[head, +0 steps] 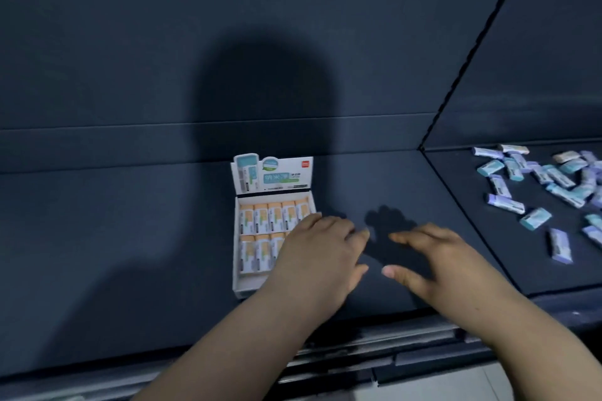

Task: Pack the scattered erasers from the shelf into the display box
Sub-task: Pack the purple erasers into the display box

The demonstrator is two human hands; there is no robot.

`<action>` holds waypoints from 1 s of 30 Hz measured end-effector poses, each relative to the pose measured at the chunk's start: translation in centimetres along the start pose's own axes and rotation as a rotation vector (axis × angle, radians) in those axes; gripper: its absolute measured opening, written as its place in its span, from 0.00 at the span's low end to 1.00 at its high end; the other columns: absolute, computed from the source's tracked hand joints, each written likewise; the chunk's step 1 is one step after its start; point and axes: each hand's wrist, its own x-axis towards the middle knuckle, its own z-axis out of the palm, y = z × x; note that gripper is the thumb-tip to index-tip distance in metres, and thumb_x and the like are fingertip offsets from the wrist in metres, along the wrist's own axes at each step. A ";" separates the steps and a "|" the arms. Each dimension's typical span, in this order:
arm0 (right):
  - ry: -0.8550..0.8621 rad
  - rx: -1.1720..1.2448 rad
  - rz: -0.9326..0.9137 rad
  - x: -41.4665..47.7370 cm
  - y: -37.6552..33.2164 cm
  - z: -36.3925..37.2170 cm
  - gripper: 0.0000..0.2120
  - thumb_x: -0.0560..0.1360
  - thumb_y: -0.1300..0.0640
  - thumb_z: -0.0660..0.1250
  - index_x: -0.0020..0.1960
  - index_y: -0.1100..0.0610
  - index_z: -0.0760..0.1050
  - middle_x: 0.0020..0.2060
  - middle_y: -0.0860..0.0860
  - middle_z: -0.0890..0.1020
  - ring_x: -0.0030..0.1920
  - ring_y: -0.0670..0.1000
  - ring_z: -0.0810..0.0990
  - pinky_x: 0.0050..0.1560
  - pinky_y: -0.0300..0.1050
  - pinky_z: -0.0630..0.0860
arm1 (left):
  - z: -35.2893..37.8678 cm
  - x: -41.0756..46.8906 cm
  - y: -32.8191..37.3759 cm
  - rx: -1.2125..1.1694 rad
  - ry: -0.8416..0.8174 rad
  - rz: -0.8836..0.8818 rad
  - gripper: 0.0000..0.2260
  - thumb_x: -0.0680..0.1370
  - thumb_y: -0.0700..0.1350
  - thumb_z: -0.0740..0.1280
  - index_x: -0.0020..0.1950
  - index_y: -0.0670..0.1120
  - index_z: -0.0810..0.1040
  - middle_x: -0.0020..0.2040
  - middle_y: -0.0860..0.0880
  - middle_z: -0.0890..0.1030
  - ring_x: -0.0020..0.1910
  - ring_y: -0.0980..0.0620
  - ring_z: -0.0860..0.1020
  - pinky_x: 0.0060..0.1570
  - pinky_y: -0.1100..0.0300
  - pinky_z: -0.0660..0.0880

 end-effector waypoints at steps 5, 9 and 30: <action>-0.036 -0.002 -0.011 -2.9 6.2 -2.0 0.28 0.72 0.39 0.64 0.69 0.48 0.67 0.63 0.44 0.71 0.66 0.46 0.66 0.65 0.37 0.63 | 1.4 1.8 5.9 0.033 0.025 -0.019 0.22 0.61 0.56 0.77 0.51 0.49 0.83 0.43 0.53 0.82 0.42 0.52 0.81 0.45 0.59 0.77; -0.026 0.011 -0.014 -6.0 12.4 -4.2 0.28 0.71 0.39 0.65 0.68 0.48 0.68 0.61 0.45 0.72 0.64 0.46 0.68 0.64 0.35 0.64 | 2.7 3.9 12.0 0.032 -0.009 -0.061 0.23 0.62 0.57 0.75 0.54 0.49 0.82 0.45 0.53 0.83 0.44 0.51 0.82 0.43 0.57 0.77; 0.025 -0.027 0.062 -5.4 32.1 -10.8 0.29 0.73 0.40 0.65 0.70 0.50 0.66 0.61 0.47 0.72 0.66 0.48 0.66 0.65 0.39 0.64 | 8.1 17.8 22.9 -0.057 -0.082 -0.222 0.25 0.76 0.56 0.64 0.71 0.50 0.69 0.64 0.52 0.75 0.63 0.49 0.73 0.62 0.55 0.67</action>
